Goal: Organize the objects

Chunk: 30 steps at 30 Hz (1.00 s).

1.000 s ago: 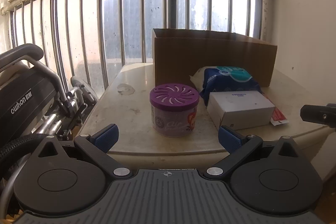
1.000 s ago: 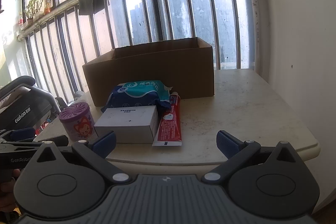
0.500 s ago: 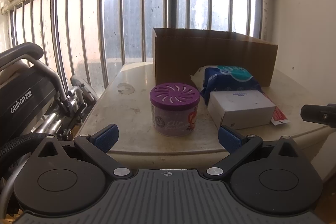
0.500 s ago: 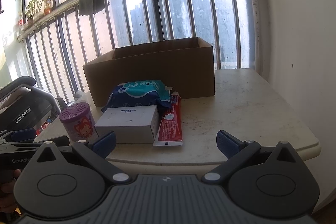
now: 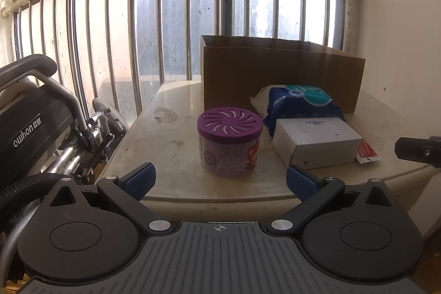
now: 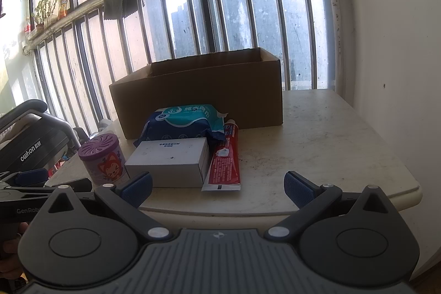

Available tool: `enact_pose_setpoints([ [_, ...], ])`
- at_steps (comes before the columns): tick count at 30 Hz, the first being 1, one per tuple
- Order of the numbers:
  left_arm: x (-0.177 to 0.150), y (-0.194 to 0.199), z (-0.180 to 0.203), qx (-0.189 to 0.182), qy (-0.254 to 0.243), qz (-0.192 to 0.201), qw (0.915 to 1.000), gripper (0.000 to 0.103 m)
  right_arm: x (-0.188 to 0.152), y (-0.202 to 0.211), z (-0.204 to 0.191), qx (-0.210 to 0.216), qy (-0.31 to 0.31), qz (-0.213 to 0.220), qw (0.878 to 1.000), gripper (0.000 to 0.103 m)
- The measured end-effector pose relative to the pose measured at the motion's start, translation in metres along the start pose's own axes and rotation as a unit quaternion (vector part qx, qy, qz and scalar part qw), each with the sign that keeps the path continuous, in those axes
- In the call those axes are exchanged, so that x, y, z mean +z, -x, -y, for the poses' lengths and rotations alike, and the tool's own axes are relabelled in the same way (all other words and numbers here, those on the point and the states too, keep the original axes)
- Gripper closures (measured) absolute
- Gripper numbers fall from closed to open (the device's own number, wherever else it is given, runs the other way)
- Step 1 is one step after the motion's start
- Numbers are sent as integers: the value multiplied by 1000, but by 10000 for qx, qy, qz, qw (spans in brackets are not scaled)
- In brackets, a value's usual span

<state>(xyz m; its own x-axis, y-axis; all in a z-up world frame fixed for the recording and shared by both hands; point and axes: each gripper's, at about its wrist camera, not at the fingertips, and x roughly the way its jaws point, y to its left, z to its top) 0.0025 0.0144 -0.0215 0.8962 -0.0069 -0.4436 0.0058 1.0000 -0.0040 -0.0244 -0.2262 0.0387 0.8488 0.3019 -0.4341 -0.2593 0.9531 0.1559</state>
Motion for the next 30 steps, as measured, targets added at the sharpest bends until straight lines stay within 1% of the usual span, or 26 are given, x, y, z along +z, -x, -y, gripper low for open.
enact_pose_setpoints([
  [8, 0, 0, 0, -14, 8, -4, 10000, 1, 0, 0, 0, -1, -1, -4, 10000, 0],
  [13, 0, 1, 3, -13, -70, 22, 10000, 1, 0, -1, 0, 4, 8, -8, 10000, 0],
  [25, 1, 0, 1, -105, 36, -15, 9999, 1, -1, 0, -2, -7, 40, -11, 10000, 0],
  [28, 1, 1, 5, -4, -123, 33, 9999, 1, -1, 0, -2, -1, 50, -20, 10000, 0],
  [30, 1, 0, 4, -53, -87, 26, 9999, 1, -1, 0, -3, 9, 54, -32, 10000, 0],
])
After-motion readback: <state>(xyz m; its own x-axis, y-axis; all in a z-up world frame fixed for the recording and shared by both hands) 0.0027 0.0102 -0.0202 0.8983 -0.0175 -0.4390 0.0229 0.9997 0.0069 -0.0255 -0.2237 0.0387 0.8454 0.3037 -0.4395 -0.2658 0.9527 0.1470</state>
